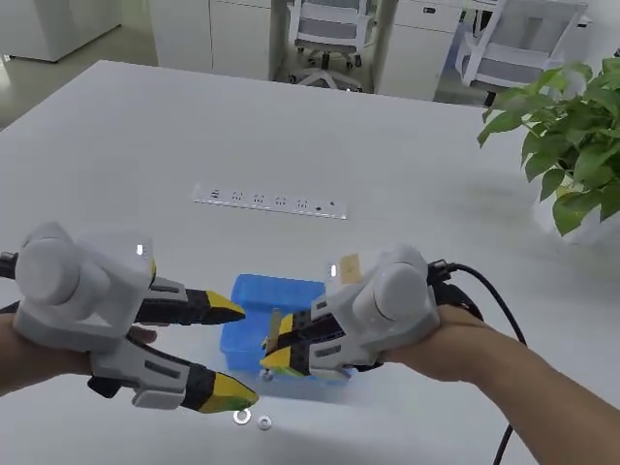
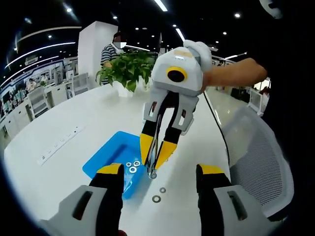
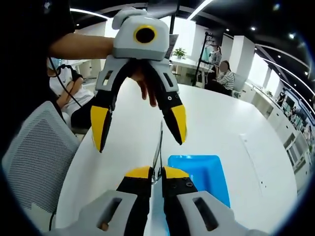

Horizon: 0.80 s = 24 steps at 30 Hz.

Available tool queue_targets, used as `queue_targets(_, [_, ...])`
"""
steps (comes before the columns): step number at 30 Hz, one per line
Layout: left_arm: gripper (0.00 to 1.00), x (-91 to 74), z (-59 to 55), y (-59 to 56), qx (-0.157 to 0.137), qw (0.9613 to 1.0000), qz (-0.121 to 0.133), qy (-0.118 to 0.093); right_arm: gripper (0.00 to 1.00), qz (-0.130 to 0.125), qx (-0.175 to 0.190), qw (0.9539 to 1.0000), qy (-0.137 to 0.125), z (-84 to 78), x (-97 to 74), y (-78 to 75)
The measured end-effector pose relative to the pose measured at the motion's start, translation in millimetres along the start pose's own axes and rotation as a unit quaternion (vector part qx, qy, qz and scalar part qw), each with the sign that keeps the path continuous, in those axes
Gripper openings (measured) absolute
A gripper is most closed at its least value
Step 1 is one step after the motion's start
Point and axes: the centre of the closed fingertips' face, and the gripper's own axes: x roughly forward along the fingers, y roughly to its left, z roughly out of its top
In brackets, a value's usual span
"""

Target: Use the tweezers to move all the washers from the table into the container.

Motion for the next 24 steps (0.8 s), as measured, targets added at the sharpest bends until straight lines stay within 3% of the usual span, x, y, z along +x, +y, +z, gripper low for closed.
queue_targets(6, [0.79, -4.0, -1.5, 3.6, -0.018, 0.9996, 0.021, -0.004, 0.08, -0.004, -0.001, 1.0000, -0.004, 7.1, -6.3, -8.1])
queue_targets(9, [0.82, -6.8, 0.1, 3.6, -0.021, 0.9992, 0.030, -0.016, 0.08, -0.010, -0.002, 0.9999, -0.007, 10.2, -10.2, -14.7])
queue_targets(21, [0.99, -5.1, -2.3, 5.8, -0.024, 0.9988, 0.041, -0.016, 0.09, -0.029, -0.014, 0.9995, -0.006, 7.7, -13.5, -40.7])
queue_targets(24, [0.99, -5.5, -3.3, 7.0, -0.023, 0.9988, 0.041, -0.015, 0.09, -0.030, -0.017, 0.9994, -0.006, 5.6, -11.8, -45.6])
